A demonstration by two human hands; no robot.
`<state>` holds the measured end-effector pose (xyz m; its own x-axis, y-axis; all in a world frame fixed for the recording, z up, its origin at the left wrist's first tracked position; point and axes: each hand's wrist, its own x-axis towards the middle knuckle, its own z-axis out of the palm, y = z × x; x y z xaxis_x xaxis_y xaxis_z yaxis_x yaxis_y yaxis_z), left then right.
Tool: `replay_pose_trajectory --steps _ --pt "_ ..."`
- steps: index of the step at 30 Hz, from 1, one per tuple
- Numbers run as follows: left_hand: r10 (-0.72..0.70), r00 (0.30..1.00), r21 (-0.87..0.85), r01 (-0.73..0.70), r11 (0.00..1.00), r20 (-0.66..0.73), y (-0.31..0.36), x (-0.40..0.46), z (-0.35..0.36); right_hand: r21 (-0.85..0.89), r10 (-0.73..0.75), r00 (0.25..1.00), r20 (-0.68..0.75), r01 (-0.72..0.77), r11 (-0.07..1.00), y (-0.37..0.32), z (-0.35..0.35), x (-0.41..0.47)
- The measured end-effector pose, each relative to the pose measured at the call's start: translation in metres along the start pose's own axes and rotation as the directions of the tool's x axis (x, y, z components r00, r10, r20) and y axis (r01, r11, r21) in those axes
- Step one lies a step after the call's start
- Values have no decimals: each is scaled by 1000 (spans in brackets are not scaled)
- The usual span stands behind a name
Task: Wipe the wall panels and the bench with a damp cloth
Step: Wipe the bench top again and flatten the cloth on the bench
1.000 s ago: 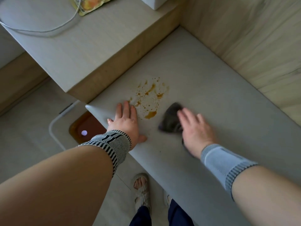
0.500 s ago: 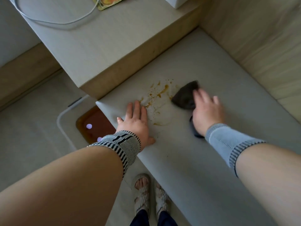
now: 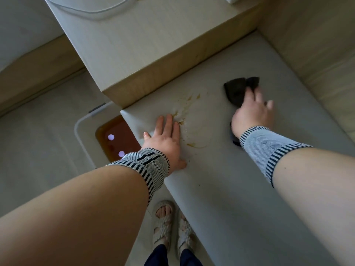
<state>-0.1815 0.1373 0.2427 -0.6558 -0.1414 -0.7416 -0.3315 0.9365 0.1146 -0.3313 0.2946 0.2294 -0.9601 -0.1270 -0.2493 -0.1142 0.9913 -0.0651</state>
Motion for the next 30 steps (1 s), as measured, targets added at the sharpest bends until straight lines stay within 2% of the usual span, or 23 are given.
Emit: replay_pose_trajectory --steps 1,2,4,6,7,8,9,10,12,13,14,15,16,18,20,21,22,23,24,26,27,29,30 --pt "0 1000 -2 0 1000 3 0 -1 0 25 1 1000 -8 -1 1000 -15 1 -4" --pt "1 1000 -5 -1 1000 6 1 0 -1 37 -66 998 -7 66 997 -31 5 -13" --pt "-2 1000 -4 2 1000 -4 1 0 -1 50 -342 939 30 341 939 -60 16 -34" --pt "-11 1000 3 11 1000 -16 2 0 -2 51 -633 768 95 632 773 -69 21 -47" --pt "-15 1000 7 15 1000 -17 2 0 -4 45 -725 682 95 725 687 -66 19 -42" --pt "-13 1000 6 13 1000 -15 2 -1 -4 9 -770 636 52 771 637 -59 18 -31" --pt "-7 1000 3 7 1000 -10 2 -1 -3 -38 -752 659 18 752 658 -51 13 -18" --pt "-3 1000 -3 3 1000 -5 2 -1 -3 -84 -670 742 21 669 738 -42 8 -4" --pt "1 1000 -12 -1 1000 -2 1 -1 -1 -106 -333 942 49 336 936 -29 -5 18" --pt "0 1000 -13 0 1000 -6 0 -1 0 -78 -176 984 33 178 981 -31 -9 23" --pt "0 1000 -14 0 1000 -6 0 -1 0 -64 -87 996 20 88 994 -39 -11 23" --pt "0 1000 -17 0 1000 -6 0 -1 1 -69 -74 997 29 76 995 -51 -9 18" --pt "1 1000 -17 -1 1000 -8 0 0 1 -73 -133 990 41 135 988 -66 -7 11" --pt "8 1000 -5 -8 1000 -22 -1 1 2 -45 -400 909 115 407 912 -96 0 -10" --pt "14 999 1 -14 1000 -32 -2 1 2 -9 -676 702 224 695 719 -118 3 -30" --pt "12 999 2 -12 1000 -37 -1 1 2 -8 -747 608 270 777 630 -122 2 -33" --pt "8 999 1 -8 1000 -43 -1 0 3 -29 -774 564 288 813 582 -120 0 -27" --pt "6 999 -2 -6 1000 -45 -1 0 2 -69 -757 590 281 799 597 -112 -3 -17" --pt "8 999 -7 -8 1000 -40 -1 0 3 -99 -701 672 240 735 671 -101 -4 -4" --pt "13 999 -17 -14 1000 -31 -2 -1 3 -116 -465 880 98 475 873 -68 -8 25" --pt "15 999 -18 -16 1000 -28 -3 0 3 -92 -304 952 37 306 948 -53 -12 34" --pt "22 999 -29 -23 999 -28 -4 1 5 -27 -105 994 -13 105 994 -42 -13 39" --pt "26 999 -37 -28 999 -37 -4 1 6 -4 -103 995 -16 103 995 -48 -11 34"
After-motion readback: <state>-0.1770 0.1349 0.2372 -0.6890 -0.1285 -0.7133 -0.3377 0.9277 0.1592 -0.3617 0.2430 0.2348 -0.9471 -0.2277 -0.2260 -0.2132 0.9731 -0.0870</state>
